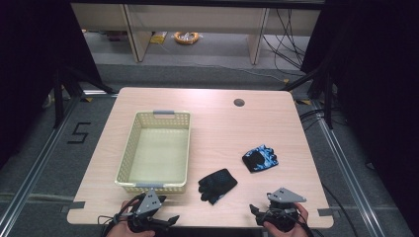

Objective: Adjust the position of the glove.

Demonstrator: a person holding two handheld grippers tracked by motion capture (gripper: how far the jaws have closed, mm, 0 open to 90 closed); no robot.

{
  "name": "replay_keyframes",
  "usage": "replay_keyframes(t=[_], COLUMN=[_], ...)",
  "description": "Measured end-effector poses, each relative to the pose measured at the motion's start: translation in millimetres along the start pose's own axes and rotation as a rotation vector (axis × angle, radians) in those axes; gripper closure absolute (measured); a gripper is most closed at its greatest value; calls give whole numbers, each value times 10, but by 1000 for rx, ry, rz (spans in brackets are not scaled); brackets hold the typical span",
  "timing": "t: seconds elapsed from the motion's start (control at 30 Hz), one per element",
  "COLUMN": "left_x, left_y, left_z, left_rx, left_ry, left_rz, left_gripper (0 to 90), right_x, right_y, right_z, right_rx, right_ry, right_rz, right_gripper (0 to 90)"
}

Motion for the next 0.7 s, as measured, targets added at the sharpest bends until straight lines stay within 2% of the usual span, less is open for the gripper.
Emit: replay_keyframes(t=[0.07, 0.1, 0.23, 0.27, 0.3, 0.43, 0.47, 0.5, 0.53, 0.57, 0.6, 0.63, 0.7], left_x=[11, -12, -4, 5, 6, -15, -27, -21, -18, -19, -13, -13, -34], left_y=[-4, 2, -1, -5, -6, -6, -14, -9, -10, -9, -6, -6, -5], left_z=[-1, 5, 5, 0, -1, 4, -4, 6, 4, 8, 8, 8, 7], left_rx=[7, -4, 1, 10, 11, 7, 27, 10, 12, 10, 7, 7, 15], left_ry=[4, -2, 0, 0, 0, -5, -25, -6, -8, -4, -9, -9, -25], left_rz=[16, -7, 4, 13, 15, 1, -9, -2, 4, -2, 18, 18, 2], left_gripper=[222, 222, 222, 222, 223, 222, 222, 223, 222, 222, 222, 222, 222], right_x=[-2, -1, -7, -22, -11, -1, -19, -17, -16, -9, 1, 1, 43], right_y=[-1, -1, -1, -3, -2, -1, 16, 14, 12, 22, 27, 27, 62], right_z=[0, -4, -4, 2, -4, -6, 21, 14, 3, 6, 2, 2, 20], right_rx=[3, 4, 6, 4, 8, 7, -7, -5, -2, -7, -3, -3, -24], right_ry=[2, -5, -6, -7, -7, -11, 8, -1, -10, -6, -4, -4, 35], right_rz=[-11, -10, -16, -37, -20, -21, -70, -61, -67, -68, -68, -68, -79], right_gripper=[273, 273, 274, 276, 277, 288, 295, 301, 314, 319, 325, 325, 362])
Point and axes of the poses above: each handheld gripper's, and its own axes: z roughly forward along the jaws, y roughly out of its top, x roughly to its left, the point moved 6 cm from there along z, roughly forward along the jaws, and after that the axes turned 10 degrees about y, right-handed, at the moved point
